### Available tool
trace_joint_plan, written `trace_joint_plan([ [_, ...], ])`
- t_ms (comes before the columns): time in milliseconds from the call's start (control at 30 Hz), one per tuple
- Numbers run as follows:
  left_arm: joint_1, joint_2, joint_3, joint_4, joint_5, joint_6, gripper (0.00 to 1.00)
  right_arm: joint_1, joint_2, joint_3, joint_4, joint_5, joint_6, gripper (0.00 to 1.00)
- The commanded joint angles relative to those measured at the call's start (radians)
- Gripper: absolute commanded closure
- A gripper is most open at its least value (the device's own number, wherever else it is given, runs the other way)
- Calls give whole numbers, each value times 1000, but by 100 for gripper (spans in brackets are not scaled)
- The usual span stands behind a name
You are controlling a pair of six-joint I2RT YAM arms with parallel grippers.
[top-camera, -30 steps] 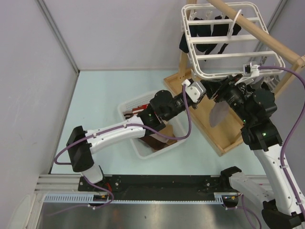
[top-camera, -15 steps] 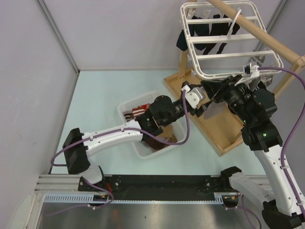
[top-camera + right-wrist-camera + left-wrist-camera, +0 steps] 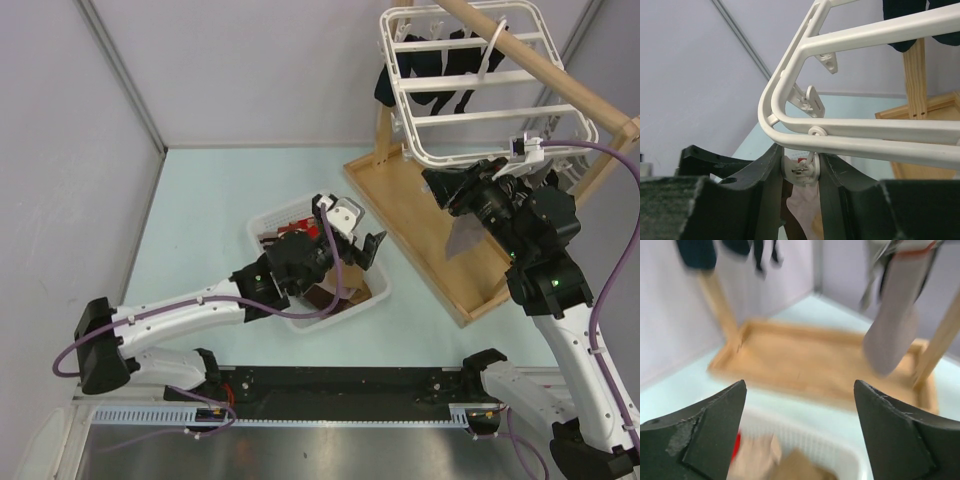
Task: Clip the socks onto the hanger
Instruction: Open the clamp at the hanger, then pick up the sock from the bin.
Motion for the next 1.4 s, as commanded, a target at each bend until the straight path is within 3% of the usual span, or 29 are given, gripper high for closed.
trace_joint_plan([
  [0, 31, -29, -37, -234, -212, -200, 5, -1, 2, 9, -14, 53, 7, 100],
  [167, 184, 38, 26, -522, -228, -410, 6, -3, 3, 9, -23, 61, 6, 100],
  [333, 313, 161, 99, -672, -285, -561, 8, -4, 5, 9, -34, 65, 3, 100],
  [533, 423, 380, 227, -819, -317, -670, 22, -3, 6, 9, -40, 71, -5, 100],
  [933, 520, 653, 353, -838, -276, -697, 49, -4, 15, 9, -48, 71, -19, 100],
  [1100, 529, 739, 388, -834, -248, -693, 57, -6, 18, 9, -48, 70, -20, 100],
  [1200, 528, 739, 399, -844, -236, -688, 67, -4, 15, 9, -48, 71, -20, 100],
  [1233, 528, 732, 393, -842, -228, -687, 76, -6, 15, 9, -49, 71, -20, 100],
  [1367, 525, 655, 367, -835, -228, -651, 94, -4, 14, 9, -51, 71, -19, 100],
])
